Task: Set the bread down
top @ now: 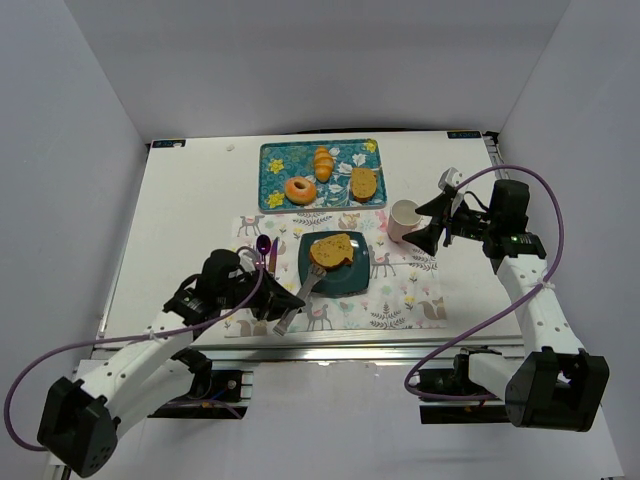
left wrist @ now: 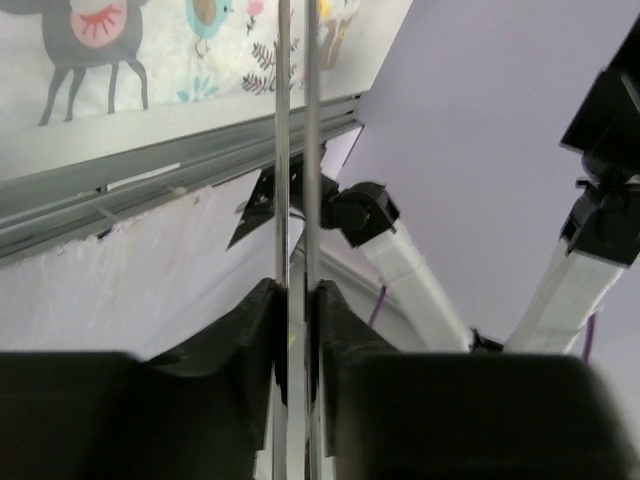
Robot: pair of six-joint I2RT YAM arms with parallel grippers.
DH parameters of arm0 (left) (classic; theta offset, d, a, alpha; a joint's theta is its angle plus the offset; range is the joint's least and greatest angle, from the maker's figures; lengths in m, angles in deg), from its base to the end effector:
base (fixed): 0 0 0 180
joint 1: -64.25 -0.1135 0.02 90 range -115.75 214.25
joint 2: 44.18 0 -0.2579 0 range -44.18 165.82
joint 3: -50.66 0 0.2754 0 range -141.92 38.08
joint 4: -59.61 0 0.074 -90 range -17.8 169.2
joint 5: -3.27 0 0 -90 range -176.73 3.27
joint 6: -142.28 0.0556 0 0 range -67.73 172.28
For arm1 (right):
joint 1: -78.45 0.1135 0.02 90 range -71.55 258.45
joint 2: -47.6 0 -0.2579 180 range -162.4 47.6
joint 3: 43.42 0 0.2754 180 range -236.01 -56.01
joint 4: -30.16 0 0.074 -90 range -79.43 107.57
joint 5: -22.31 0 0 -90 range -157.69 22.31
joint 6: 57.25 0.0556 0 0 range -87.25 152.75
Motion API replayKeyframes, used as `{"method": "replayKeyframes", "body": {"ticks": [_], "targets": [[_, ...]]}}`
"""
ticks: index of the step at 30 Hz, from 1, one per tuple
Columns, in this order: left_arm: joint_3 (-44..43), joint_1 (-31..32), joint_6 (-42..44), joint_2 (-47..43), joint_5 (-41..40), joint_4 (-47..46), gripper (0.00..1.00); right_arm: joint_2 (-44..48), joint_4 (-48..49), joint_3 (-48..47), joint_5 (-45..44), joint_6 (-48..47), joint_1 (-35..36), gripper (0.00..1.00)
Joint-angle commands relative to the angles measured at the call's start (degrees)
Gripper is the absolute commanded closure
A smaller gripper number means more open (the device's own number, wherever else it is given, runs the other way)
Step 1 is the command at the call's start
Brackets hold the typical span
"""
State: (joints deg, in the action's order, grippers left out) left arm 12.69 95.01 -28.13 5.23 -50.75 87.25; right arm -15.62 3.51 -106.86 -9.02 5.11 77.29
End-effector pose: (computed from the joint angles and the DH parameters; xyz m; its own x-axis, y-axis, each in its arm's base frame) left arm 0.1676 -0.1378 0.1797 -0.8848 -0.4020 0.2359 -0.3999 0.3949 -0.8271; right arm 0.2723 0.0420 0.2990 -0.0443 -0.2404 -0.9697 -0.8746 0.4784 -0.0786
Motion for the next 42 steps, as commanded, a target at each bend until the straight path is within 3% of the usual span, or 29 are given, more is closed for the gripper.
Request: {"method": "replayKeyframes", "body": {"ticks": [1, 6, 8, 10, 11, 12, 13, 16, 18, 19, 22, 24, 28, 34, 36, 42], "targets": [[-2.8, 0.2, 0.9, -4.7, 0.1, 4.5, 0.73, 1.4, -0.8, -0.5, 1.0, -0.9, -0.3, 0.17], [-5.1, 0.2, 1.2, -9.1, -1.2, 5.5, 0.98, 1.6, -1.1, -0.6, 1.3, -1.2, -0.3, 0.17], [-7.5, -0.3, 6.4, -8.8, -2.6, 8.7, 1.00, 1.7, -1.8, -0.8, 1.9, -2.9, -0.2, 0.17], [-12.3, -2.3, 17.1, -3.2, -10.3, 17.9, 1.00, 1.7, -3.0, -1.1, 2.7, -4.9, 0.1, 0.17], [-19.4, -3.1, 29.9, 0.0, -15.2, 28.7, 1.00, 1.5, -5.0, -1.6, 2.8, -7.8, 0.8, 0.17], [-23.1, -3.4, 35.1, 6.9, -29.2, 33.7, 1.00, 1.3, -6.3, -2.0, 2.5, -9.3, 1.0, 0.16], [-26.3, -3.6, 39.1, 9.8, -36.7, 37.0, 1.00, 1.3, -7.5, -2.2, 2.1, -10.6, 3.4, 0.14], [-31.6, -4.3, 51.2, 16.4, -53.8, 35.7, 1.00, 1.2, -11.0, -2.9, -0.7, -14.9, 7.8, 0.13], [-28.2, -6.7, 63.6, 17.6, -56.2, 26.5, 1.00, 1.1, -12.7, -3.3, -3.8, -18.1, 10.4, 0.13], [-26.3, -8.4, 70.0, 17.7, -55.7, 23.2, 1.00, 1.1, -13.0, -3.4, -4.7, -18.8, 12.6, 0.13], [-18.0, -18.4, 77.6, 19.4, -49.4, 11.1, 1.00, 0.1, -12.8, -4.0, -5.2, -18.9, 14.3, 0.12], [-19.1, -26.4, 79.6, 22.6, -45.2, 8.3, 1.00, -1.0, -13.2, -4.8, -5.2, -18.5, 14.7, 0.11], [-21.3, -33.1, 80.2, 27.3, -41.6, 5.0, 1.00, -1.9, -12.5, -5.0, -5.7, -17.4, 15.1, 0.11], [-24.3, -36.7, 83.8, 37.6, -36.1, 5.5, 1.00, -2.2, -13.3, -5.7, -7.1, -16.8, 15.3, 0.10], [-26.2, -37.4, 85.8, 41.8, -33.2, 8.9, 0.95, -2.4, -13.8, -6.1, -8.0, -17.2, 15.3, 0.11], [-28.9, -38.7, 85.8, 46.8, -34.1, 12.3, 0.58, -3.7, -15.0, -8.1, -8.5, -17.4, 15.3, 0.10]]}}
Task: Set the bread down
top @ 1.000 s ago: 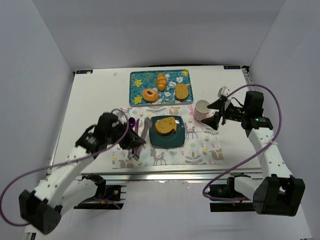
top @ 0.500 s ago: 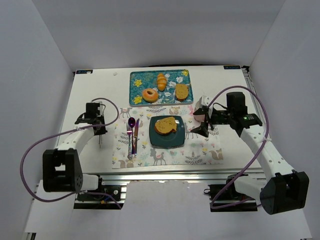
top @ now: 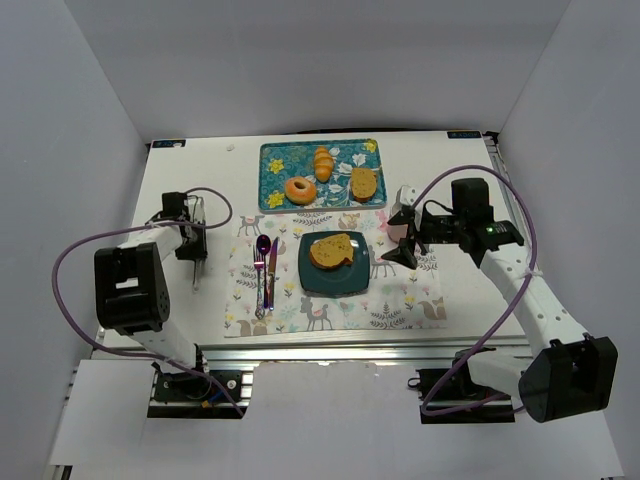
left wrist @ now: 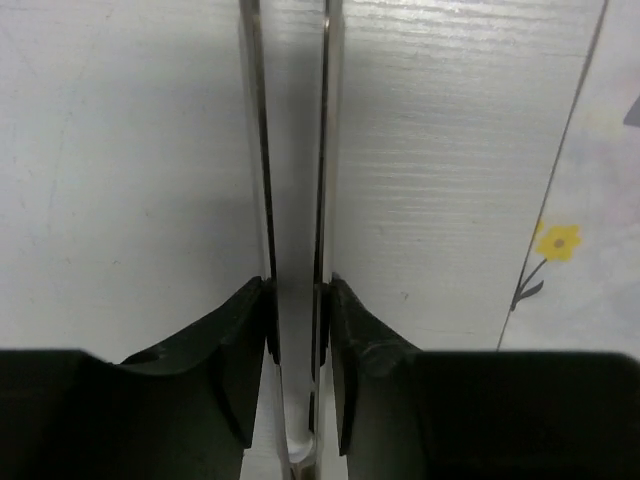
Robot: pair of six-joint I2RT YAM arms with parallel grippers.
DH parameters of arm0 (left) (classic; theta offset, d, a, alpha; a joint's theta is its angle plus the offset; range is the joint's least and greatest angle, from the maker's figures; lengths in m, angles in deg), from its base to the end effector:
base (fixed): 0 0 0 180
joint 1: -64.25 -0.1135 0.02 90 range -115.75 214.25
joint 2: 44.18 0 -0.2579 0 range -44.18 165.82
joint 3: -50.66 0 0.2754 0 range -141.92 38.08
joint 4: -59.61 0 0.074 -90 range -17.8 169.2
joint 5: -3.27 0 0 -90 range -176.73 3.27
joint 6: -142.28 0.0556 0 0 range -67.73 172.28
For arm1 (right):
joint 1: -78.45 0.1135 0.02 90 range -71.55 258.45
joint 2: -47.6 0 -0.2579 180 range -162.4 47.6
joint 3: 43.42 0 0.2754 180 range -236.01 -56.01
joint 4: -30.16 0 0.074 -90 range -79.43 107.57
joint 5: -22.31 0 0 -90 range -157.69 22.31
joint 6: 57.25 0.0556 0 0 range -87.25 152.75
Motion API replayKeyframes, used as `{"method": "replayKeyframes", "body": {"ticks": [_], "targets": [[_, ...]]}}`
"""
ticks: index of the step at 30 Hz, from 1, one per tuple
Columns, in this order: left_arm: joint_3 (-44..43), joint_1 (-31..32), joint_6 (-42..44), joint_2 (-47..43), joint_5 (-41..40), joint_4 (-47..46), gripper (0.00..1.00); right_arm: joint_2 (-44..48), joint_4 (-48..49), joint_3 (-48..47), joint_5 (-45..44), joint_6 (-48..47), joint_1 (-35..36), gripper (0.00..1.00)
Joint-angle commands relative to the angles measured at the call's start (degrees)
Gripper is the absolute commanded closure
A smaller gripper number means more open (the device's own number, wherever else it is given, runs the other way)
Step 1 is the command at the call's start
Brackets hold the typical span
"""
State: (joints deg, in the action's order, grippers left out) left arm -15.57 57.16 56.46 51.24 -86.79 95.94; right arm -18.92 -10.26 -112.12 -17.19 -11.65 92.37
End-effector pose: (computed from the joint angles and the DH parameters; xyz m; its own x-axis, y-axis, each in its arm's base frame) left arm 0.3359 0.0418 0.1180 -0.9098 -0.0397 -0.4132 -0.0577 0.9978 0.0312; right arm 0.2598 0.1086 0.2928 0.0894 -0.4363 -0.8953 -0.9500 0.2328 -0.2083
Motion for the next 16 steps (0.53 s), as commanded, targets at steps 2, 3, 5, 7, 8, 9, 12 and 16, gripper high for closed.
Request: {"method": "replayKeyframes", "body": {"ticks": [2, 3, 5, 7, 8, 9, 12, 16], "targets": [[-0.6, -1.4, 0.1, 1.1, 2.3, 3.5, 0.46, -0.7, -1.7, -3.6, -0.6, -0.2, 0.2, 0.11], [-0.6, -1.9, -0.2, 1.0, 2.2, 3.5, 0.42, -0.7, -2.0, -3.9, -1.0, 0.0, 0.2, 0.11], [-0.5, -2.0, -1.1, -0.1, 1.7, 4.0, 0.31, -0.6, -0.5, -4.0, -3.5, 2.5, 0.2, 0.11], [-0.5, -2.4, -2.2, -2.6, 1.1, 4.4, 0.18, -0.5, 1.6, -3.9, -6.3, 9.4, 0.3, 0.11], [-0.5, -2.6, -2.8, -3.7, 1.2, 4.6, 0.02, -0.6, 2.3, -4.0, -11.1, 12.2, 0.3, 0.11], [-0.6, -2.5, -3.4, -4.9, 1.2, 4.7, 0.02, -0.6, 4.0, -4.4, -14.2, 18.2, 0.8, 0.11], [-1.0, -2.6, -8.6, -10.3, 1.1, 5.0, 0.02, -1.6, 5.8, -6.5, -24.7, 25.8, 1.0, 0.11], [0.7, -2.7, -15.5, -18.8, 1.6, 2.5, 0.02, -2.1, 8.4, -8.0, -27.7, 27.0, 1.0, 0.10]]}}
